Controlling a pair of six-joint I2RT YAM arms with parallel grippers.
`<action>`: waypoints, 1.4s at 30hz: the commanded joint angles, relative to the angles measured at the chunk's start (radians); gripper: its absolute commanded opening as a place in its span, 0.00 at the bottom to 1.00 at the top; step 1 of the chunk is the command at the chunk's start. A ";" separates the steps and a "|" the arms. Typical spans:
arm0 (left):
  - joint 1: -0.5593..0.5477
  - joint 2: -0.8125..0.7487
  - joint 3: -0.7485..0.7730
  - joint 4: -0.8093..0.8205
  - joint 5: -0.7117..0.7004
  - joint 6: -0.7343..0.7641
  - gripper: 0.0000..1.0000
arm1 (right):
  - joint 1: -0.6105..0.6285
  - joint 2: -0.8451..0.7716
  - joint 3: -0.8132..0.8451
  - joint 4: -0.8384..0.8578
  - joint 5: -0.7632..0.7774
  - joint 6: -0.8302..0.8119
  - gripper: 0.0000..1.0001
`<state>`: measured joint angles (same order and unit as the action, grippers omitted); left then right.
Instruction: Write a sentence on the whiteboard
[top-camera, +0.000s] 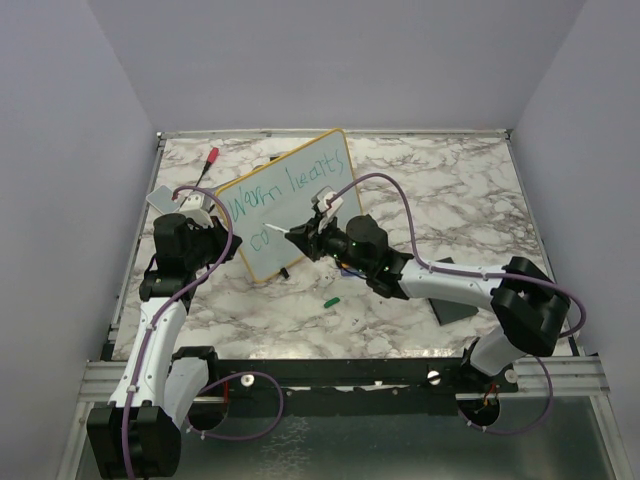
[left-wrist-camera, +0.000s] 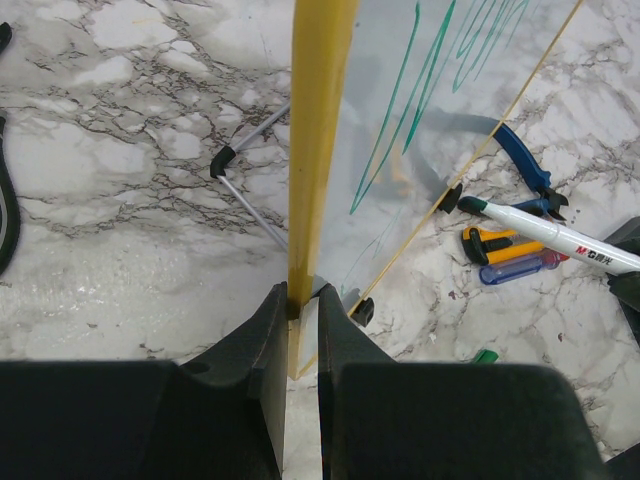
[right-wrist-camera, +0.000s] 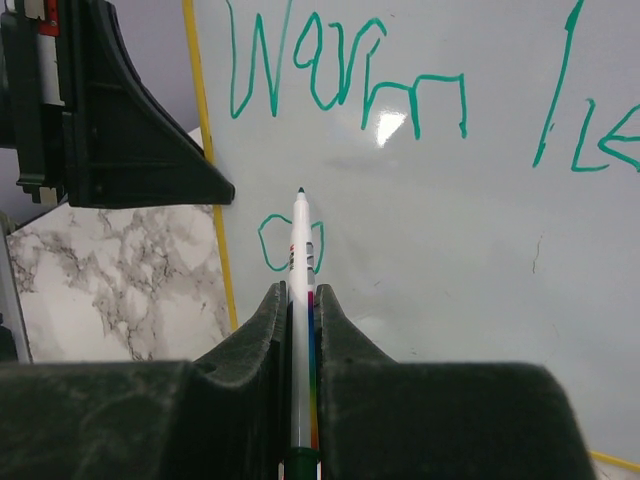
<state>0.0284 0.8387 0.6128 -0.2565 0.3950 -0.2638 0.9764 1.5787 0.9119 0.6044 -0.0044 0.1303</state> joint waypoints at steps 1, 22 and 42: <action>0.002 0.002 0.010 -0.003 -0.034 0.000 0.00 | 0.003 -0.021 -0.028 0.012 0.059 -0.005 0.01; 0.002 -0.001 0.008 -0.003 -0.026 0.001 0.00 | -0.024 0.011 -0.033 0.024 0.051 0.001 0.01; 0.002 -0.004 0.009 -0.003 -0.023 0.001 0.00 | -0.023 0.080 -0.038 0.004 0.052 0.012 0.01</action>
<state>0.0284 0.8387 0.6128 -0.2565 0.3954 -0.2638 0.9554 1.6367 0.8833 0.6075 0.0387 0.1310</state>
